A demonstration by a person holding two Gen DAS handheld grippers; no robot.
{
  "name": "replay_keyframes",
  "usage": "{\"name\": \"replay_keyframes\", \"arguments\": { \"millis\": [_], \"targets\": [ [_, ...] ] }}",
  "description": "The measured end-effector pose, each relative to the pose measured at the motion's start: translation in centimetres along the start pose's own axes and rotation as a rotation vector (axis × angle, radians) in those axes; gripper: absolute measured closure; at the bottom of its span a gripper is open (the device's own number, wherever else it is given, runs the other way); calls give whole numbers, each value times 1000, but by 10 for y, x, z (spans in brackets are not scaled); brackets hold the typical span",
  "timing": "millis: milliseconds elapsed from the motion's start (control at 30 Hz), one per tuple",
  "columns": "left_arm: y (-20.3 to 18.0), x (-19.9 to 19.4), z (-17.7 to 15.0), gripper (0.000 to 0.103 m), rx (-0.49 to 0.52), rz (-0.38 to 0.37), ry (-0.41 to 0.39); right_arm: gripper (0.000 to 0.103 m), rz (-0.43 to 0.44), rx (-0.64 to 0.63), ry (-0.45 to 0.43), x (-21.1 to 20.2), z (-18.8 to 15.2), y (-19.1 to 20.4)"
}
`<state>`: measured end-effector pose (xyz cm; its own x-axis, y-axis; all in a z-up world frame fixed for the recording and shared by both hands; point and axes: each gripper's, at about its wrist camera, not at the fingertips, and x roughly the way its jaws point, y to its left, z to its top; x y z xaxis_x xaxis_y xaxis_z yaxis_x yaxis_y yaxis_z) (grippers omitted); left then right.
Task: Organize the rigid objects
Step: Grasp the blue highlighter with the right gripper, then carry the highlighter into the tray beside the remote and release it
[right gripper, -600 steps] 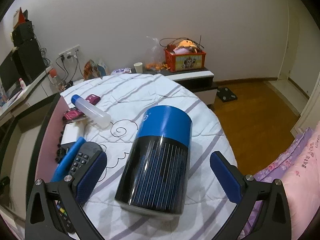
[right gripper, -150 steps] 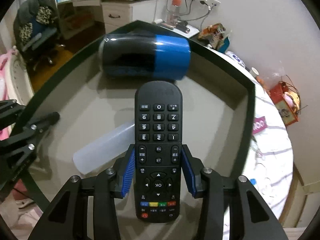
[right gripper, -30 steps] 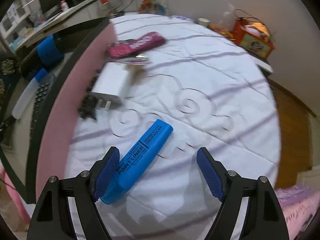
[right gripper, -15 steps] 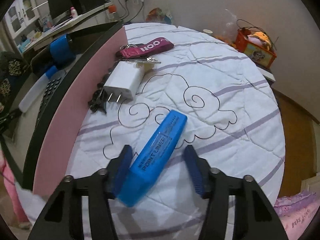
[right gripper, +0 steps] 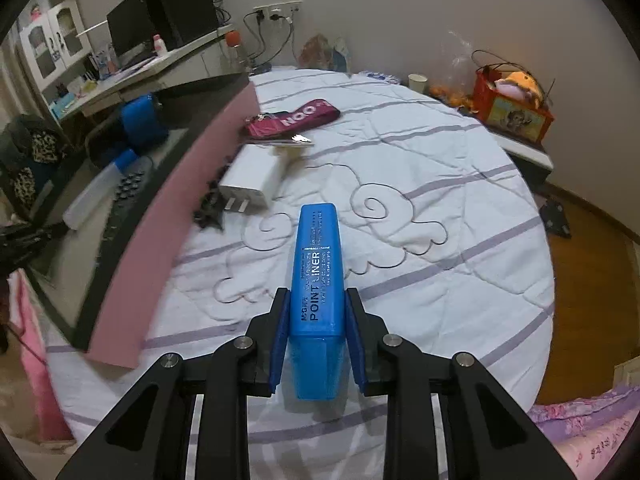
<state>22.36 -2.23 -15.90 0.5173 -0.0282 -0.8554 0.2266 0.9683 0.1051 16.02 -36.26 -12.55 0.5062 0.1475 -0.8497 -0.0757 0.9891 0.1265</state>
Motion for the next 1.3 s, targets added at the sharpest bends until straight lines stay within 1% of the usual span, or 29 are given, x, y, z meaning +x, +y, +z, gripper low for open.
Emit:
{"name": "replay_keyframes", "arguments": {
  "millis": [100,167,267,333,367,400,533,633,867,1067,1167,1300],
  "targets": [
    [0,0,0,91,1,-1,-1,76,38,1,-35,-11,6,6],
    [-2,1,0,91,1,-1,0,76,43,-11,-58,-19,11,12],
    [-2,1,1,91,1,-1,0,76,74,-34,-81,-28,20,24],
    [-2,1,1,91,0,-1,0,76,115,-45,-94,-32,27,32],
    [-2,1,1,91,-1,-1,0,76,145,-48,-101,-33,32,37],
    [-2,1,0,91,0,-1,0,76,156,-56,-105,-34,35,42],
    [-3,0,1,91,-1,-1,0,76,177,-107,-118,-33,49,69],
    [-3,0,0,91,-1,-2,0,76,169,-148,-108,-23,61,93],
    [-3,0,1,91,-1,-2,0,76,186,-195,-75,5,83,127],
    [-3,1,2,91,0,-1,-1,76,158,-198,-40,27,99,139],
    [-4,1,1,91,0,0,-1,76,153,-192,0,43,106,140],
    [-3,1,1,91,1,-1,-1,76,110,-206,53,65,113,142]
  ]
}}
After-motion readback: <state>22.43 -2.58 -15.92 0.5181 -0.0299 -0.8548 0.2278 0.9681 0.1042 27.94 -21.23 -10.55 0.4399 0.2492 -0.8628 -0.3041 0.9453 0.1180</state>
